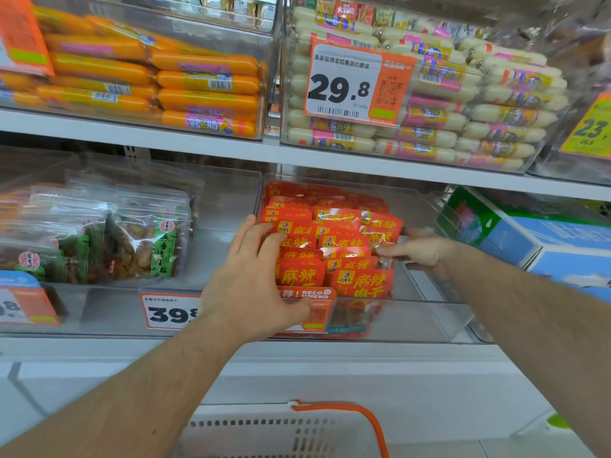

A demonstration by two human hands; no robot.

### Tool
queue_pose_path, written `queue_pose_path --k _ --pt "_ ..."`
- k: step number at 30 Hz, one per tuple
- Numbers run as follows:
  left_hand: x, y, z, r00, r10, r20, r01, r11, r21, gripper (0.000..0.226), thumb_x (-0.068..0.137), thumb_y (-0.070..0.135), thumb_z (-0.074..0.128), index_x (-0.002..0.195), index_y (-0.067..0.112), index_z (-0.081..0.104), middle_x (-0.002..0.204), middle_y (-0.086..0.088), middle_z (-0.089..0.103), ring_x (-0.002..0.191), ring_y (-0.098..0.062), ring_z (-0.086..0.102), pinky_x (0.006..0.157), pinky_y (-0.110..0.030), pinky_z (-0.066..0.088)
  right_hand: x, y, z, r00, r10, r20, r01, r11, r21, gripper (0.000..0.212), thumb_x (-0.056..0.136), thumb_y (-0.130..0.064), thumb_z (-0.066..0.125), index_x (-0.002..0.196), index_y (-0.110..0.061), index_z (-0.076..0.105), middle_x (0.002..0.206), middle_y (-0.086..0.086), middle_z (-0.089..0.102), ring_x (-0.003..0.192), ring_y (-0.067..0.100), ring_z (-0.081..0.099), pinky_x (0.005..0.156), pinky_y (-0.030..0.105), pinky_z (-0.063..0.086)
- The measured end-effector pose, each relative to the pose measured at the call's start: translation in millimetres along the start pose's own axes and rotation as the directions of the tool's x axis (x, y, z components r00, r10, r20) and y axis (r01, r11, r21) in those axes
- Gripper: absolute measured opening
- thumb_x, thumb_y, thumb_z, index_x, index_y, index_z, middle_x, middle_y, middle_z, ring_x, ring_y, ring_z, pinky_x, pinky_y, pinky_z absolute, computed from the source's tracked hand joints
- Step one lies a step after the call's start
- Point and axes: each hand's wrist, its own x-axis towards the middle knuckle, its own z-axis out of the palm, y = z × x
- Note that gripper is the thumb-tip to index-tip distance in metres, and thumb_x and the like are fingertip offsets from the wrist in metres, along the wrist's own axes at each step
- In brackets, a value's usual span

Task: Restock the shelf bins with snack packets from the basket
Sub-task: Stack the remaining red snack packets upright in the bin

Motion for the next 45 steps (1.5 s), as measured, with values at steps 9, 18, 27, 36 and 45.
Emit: queue_pose_path --k 9,18,27,36,45 --pt "-5.0 12.4 -25.9 0.991 0.125 -0.055 -0.129 0.989 -0.075 0.09 0.063 0.062 0.059 0.136 0.013 0.046 0.148 -0.01 0.038 0.145 -0.032 0.021 0.118 -0.053 0.021 -122.9 -20.0 69.2 0.33 -0.7 -0.634 0.535 0.692 -0.485 0.02 0.08 -0.01 0.063 0.099 -0.008 0.065 0.099 0.0 0.056 0.09 0.011 0.053 0.082 0.025 0.042" --pt "-144.5 -16.6 -19.8 0.829 0.12 0.546 -0.155 0.988 0.018 0.056 0.076 0.048 0.05 0.128 0.029 0.048 0.112 0.011 0.059 0.106 -0.017 0.056 0.088 -0.031 0.041 -170.9 91.8 224.0 0.57 -0.815 -0.106 0.719 0.557 -0.416 0.02 0.078 -0.024 0.049 0.083 -0.009 0.062 0.074 -0.003 0.052 0.067 0.015 0.049 0.06 0.027 0.039" --pt "-184.2 -50.8 15.4 0.634 -0.078 0.769 -0.017 0.993 0.114 0.04 0.085 0.043 0.057 0.123 0.03 0.051 0.119 0.005 0.061 0.104 -0.018 0.058 0.078 -0.028 0.043 -167.1 258.6 344.2 0.899 0.369 0.234 -0.103 0.699 -0.707 0.028 0.078 -0.038 0.057 0.096 -0.018 0.063 0.096 0.005 0.068 0.093 0.026 0.068 0.061 0.03 0.051" --pt "-176.0 -44.8 21.8 0.624 -0.017 0.781 0.008 1.0 0.015 0.04 0.089 0.034 0.056 0.128 0.025 0.051 0.091 0.012 0.049 0.082 -0.012 0.05 0.073 -0.026 0.044 -180.7 284.7 371.6 0.859 0.509 0.05 -0.349 0.655 -0.67 0.091 0.059 -0.074 0.071 0.128 -0.018 0.051 0.122 0.003 0.062 0.111 0.025 0.062 0.085 0.033 0.055" --pt "-168.7 -40.2 20.9 0.581 -0.077 0.81 0.079 0.996 0.038 0.055 0.089 0.036 0.057 0.141 0.028 0.041 0.123 0.008 0.057 0.107 -0.013 0.055 0.092 -0.034 0.051 -150.4 221.6 307.3 0.939 0.278 0.203 -0.056 0.705 -0.707 0.01 0.078 -0.025 0.067 0.085 -0.019 0.063 0.084 0.004 0.063 0.08 0.022 0.064 0.056 0.03 0.051"
